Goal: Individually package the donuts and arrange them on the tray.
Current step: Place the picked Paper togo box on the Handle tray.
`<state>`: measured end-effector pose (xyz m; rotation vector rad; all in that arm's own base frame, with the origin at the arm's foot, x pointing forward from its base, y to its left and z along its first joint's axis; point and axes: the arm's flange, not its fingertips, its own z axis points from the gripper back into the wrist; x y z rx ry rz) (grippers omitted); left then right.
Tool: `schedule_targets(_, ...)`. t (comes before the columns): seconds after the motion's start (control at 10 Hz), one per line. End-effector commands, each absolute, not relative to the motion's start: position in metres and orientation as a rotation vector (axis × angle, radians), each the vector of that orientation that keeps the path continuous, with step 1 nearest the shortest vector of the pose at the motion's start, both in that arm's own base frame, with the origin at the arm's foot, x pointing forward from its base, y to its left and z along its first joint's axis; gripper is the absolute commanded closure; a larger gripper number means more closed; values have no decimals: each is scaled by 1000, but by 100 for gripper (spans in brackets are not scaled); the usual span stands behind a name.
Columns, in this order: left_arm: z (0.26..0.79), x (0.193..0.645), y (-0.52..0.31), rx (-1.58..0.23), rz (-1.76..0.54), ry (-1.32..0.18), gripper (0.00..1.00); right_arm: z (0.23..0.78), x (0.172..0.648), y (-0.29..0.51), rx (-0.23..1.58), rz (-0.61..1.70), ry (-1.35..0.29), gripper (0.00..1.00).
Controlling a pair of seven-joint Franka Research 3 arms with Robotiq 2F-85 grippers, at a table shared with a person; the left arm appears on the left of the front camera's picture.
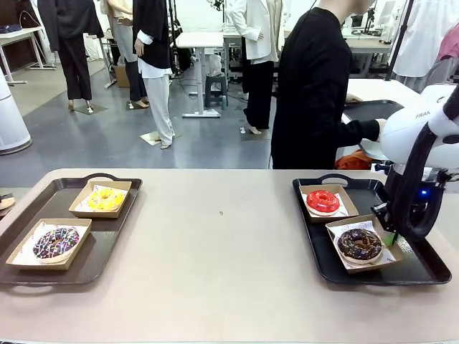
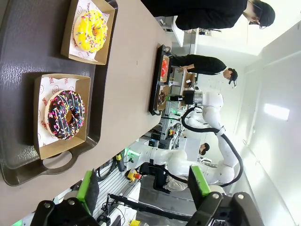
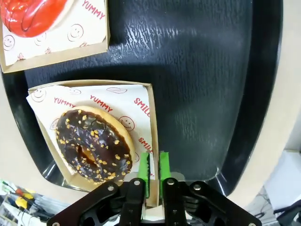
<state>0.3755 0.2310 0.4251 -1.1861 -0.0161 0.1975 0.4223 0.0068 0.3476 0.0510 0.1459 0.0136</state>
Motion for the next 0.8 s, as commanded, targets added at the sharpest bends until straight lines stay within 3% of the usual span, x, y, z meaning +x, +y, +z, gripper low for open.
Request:
schedule_targets(0.0,427,374,232,-1177,208,-17,0,345,429,7,62,42,148,29)
schedule_targets(0.1,427,374,232,-1177,208,-17,0,345,430,7,60,45,150,0)
schedule_targets(0.3,427,374,232,-1177,208,-17,0,353,426,4,60,45,131,0)
schedule_targets(0.4,427,374,232,-1177,208,-17,0,360,424,-3,69,48,115,45)
schedule_targets(0.7,427,374,232,-1177,208,-17,0,383,409,-20,91,75,85,15)
